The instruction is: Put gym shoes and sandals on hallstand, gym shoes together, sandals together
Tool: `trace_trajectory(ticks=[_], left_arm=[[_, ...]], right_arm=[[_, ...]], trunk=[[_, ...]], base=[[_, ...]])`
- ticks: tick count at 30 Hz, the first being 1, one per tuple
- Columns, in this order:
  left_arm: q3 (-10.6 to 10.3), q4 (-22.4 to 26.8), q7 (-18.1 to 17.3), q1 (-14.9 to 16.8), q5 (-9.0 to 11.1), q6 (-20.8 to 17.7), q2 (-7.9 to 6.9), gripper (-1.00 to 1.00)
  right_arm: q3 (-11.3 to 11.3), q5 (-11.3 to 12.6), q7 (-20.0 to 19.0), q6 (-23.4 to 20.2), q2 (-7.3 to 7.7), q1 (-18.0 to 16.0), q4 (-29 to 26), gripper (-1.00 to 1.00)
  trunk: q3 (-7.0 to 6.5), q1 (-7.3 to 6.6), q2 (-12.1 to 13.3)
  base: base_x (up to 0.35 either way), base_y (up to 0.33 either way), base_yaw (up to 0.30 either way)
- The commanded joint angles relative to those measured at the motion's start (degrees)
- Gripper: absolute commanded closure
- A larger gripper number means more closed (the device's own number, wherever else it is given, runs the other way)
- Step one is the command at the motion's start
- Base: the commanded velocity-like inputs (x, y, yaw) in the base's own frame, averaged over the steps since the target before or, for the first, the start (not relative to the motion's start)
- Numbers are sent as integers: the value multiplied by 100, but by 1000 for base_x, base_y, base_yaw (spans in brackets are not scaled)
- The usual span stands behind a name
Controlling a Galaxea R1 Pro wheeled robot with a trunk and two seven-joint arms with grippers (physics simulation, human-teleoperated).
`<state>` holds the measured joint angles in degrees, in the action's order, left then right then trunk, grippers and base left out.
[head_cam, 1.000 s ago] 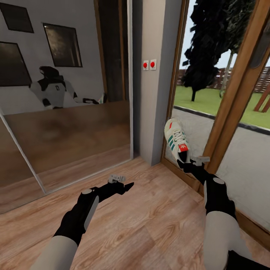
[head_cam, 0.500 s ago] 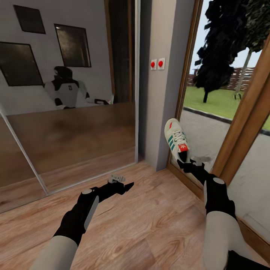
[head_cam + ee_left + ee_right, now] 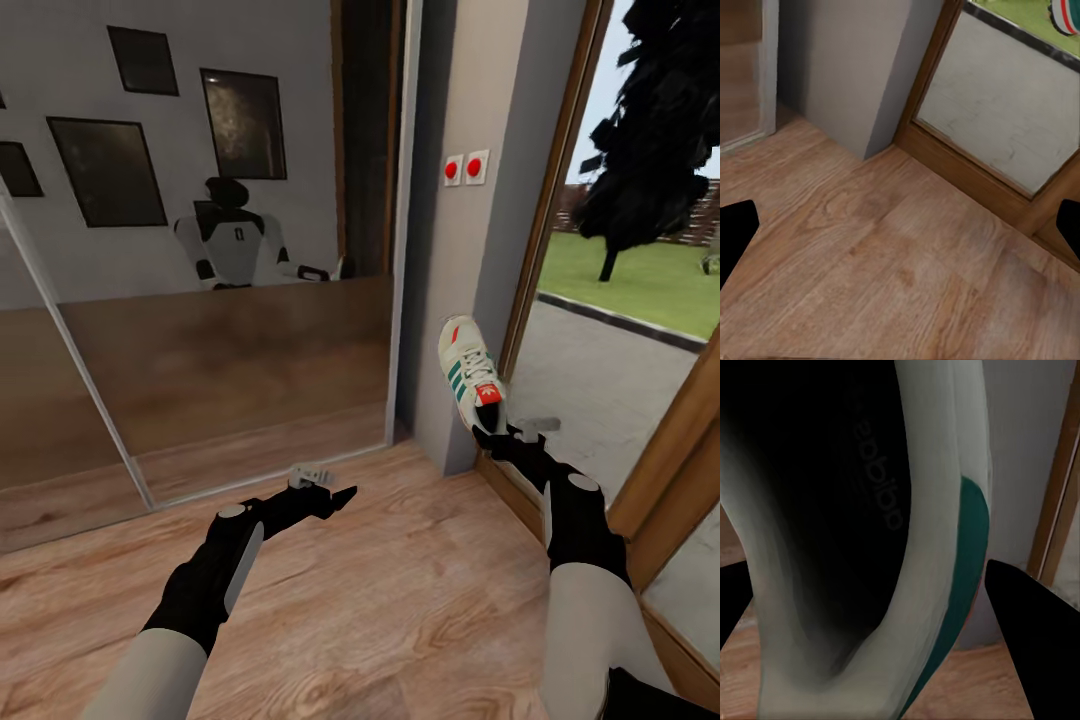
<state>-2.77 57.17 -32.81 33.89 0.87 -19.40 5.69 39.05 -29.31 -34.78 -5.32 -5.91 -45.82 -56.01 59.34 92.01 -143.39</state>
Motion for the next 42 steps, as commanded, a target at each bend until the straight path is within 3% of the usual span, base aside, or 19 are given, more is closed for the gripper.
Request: trace_trajectory(ticks=[1, 42], left_arm=[[5, 4, -17, 4, 9, -46, 3, -100], [5, 4, -21, 4, 17, -46, 3, -100]], right_arm=[[25, -14, -47, -30, -6, -6, -15, 100], [24, -14, -47, -30, -6, -6, -6, 100]], trunk=[[6, -1, -3], [6, -1, -3]], base=[[39, -26, 295], [2, -1, 296]])
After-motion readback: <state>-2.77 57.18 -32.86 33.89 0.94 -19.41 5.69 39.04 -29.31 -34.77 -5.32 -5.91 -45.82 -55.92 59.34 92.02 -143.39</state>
